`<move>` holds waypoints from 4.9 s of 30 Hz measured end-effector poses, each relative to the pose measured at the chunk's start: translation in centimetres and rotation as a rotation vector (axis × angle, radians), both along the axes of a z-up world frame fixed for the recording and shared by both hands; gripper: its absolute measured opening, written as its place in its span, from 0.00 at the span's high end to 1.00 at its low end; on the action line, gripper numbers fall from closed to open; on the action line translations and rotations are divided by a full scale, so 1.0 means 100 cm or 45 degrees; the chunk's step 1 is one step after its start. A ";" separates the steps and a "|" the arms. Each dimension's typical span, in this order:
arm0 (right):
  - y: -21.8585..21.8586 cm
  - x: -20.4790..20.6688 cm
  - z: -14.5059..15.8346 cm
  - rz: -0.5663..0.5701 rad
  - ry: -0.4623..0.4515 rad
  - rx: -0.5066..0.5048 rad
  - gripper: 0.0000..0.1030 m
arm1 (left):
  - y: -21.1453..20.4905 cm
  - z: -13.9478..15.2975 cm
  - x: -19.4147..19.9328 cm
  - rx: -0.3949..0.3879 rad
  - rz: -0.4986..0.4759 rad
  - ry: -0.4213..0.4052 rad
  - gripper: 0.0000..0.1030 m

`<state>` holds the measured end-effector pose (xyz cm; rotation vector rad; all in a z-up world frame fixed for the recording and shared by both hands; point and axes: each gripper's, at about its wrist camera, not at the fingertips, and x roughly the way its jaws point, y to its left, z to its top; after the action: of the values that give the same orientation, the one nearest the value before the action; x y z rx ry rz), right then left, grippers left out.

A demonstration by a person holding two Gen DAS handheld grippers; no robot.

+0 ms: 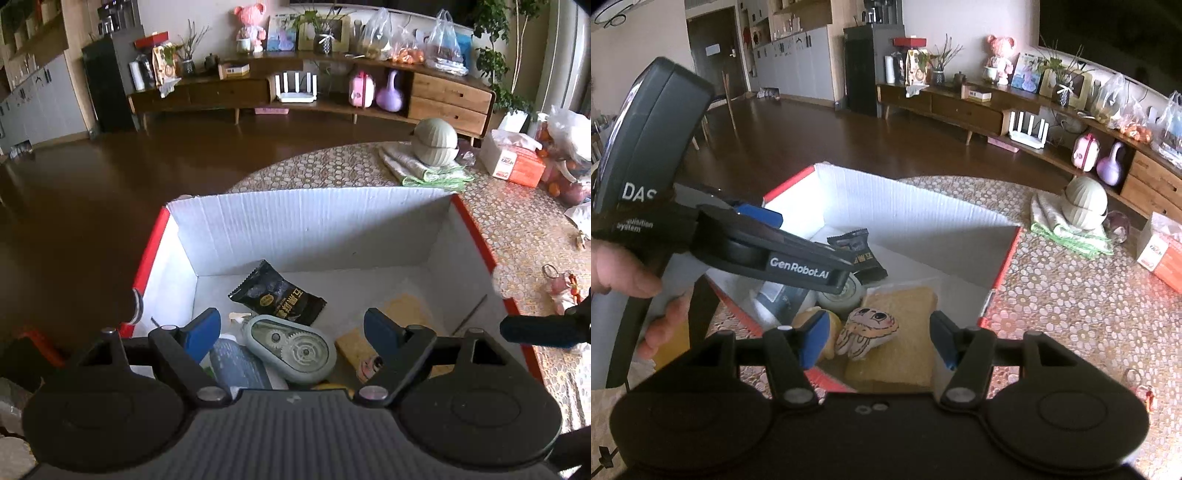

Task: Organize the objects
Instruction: 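Open both tools to drop the dispenser and plush into the box, then move both tools back from the box toward the small red toy, then grasp the cotton-swab bag with the left tool while the right tool grasps the red toy keychain, then carry the swab bag and red keychain with both tools over the box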

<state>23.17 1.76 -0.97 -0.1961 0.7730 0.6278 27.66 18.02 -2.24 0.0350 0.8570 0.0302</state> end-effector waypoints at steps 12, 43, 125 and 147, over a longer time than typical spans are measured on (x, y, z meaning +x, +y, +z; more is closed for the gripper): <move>-0.035 -0.037 0.030 0.010 -0.053 0.060 0.41 | -0.027 0.036 -0.046 0.012 -0.054 -0.083 0.18; -0.173 -0.110 0.045 -0.123 -0.120 0.270 0.25 | -0.106 0.073 -0.151 -0.097 -0.182 -0.258 0.17; -0.280 0.088 -0.111 -0.419 0.202 0.157 0.60 | -0.338 -0.116 -0.020 -0.068 -0.424 -0.161 0.47; -0.305 0.012 -0.048 -0.501 0.091 0.232 0.64 | -0.296 -0.067 -0.064 -0.198 -0.396 -0.202 0.66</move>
<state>24.37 -28.74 -5.73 0.1450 0.7914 0.3298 21.25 -11.62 -8.90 0.0192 0.6855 -0.3219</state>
